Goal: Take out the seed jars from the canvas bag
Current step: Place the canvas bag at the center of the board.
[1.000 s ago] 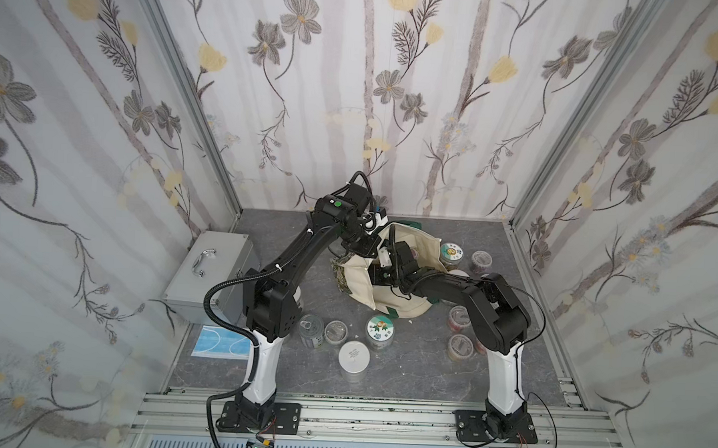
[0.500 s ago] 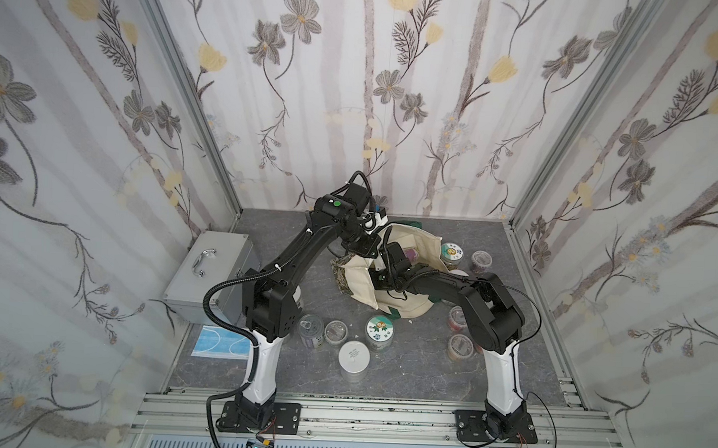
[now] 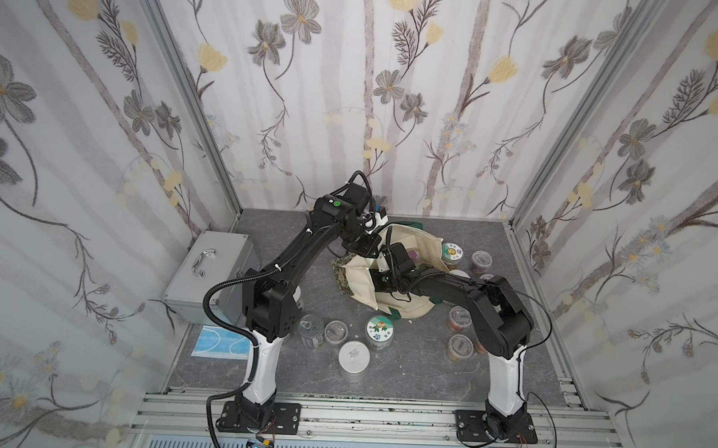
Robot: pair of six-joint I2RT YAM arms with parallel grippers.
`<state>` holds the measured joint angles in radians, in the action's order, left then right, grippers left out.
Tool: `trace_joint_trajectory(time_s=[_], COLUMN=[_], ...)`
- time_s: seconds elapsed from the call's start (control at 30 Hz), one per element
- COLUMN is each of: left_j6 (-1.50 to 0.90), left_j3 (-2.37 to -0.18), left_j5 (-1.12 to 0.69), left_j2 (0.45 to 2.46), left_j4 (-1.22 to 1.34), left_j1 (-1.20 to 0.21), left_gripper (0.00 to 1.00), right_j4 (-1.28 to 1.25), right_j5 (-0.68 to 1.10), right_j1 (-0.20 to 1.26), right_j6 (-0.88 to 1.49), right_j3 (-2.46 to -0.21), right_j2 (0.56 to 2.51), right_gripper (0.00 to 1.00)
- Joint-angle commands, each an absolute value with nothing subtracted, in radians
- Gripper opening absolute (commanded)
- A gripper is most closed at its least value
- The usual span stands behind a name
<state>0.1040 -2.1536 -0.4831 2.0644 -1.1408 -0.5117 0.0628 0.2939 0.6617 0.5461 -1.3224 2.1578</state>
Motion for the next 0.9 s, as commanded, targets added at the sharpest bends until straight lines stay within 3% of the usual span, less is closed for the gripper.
trace_joint_trajectory(time_s=[0.0, 0.37, 0.87], left_j6=[0.103, 0.088, 0.013], left_j3=[-2.150, -2.061, -2.071], left_j5=[-0.523, -0.536, -0.559], left_j2=[2.062, 2.007, 2.040], left_j4=[-1.111, -1.057, -1.047], left_j1=[-0.503, -0.477, -0.426], left_gripper=[0.00, 0.00, 0.01], right_j4=[-0.033, -0.199, -0.331], right_j5=[0.295, 0.265, 0.270], right_j1=[0.655, 0.620, 0.601], right_j6=[0.546, 0.566, 0.566], right_j3=[-1.283, -1.066, -0.863], right_j2=[2.094, 1.831, 1.587], right_gripper=[0.46, 0.40, 0.41])
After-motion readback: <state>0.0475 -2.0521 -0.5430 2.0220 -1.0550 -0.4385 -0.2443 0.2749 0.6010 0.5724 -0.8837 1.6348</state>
